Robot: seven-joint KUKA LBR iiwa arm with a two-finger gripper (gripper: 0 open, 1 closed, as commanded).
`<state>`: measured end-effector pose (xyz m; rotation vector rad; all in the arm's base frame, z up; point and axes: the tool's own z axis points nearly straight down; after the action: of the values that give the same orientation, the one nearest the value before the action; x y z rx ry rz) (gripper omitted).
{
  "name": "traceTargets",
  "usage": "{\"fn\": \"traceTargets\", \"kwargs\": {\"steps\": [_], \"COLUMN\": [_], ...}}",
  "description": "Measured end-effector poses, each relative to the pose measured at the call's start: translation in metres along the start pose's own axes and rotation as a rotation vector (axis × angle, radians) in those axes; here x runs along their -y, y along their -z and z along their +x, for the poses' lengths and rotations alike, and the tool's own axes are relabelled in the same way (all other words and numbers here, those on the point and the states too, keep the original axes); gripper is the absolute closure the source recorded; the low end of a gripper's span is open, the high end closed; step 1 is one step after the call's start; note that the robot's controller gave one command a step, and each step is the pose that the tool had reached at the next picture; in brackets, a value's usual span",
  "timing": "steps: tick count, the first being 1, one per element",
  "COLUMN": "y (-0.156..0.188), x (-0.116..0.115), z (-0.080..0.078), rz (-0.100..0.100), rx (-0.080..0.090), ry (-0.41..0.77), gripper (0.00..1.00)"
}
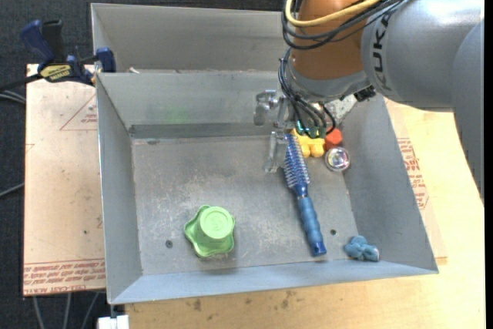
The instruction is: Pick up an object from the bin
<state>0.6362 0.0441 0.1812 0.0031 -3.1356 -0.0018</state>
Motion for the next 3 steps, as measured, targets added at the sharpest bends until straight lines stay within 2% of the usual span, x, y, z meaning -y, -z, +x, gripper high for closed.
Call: {"fn": "traceTargets", "kwargs": {"steps": [1,2,3], "y": [-0.013,-0.011,-0.089], "x": [0.016,0.115,0.142], "z": [0.001,0.000,0.066], "rz": [0.001,0.005,0.000], "rx": [0.007,0.009,0.000], "ry": [0.164,0.585,0.255], "gripper": [0.00,0.00,0.00]}}
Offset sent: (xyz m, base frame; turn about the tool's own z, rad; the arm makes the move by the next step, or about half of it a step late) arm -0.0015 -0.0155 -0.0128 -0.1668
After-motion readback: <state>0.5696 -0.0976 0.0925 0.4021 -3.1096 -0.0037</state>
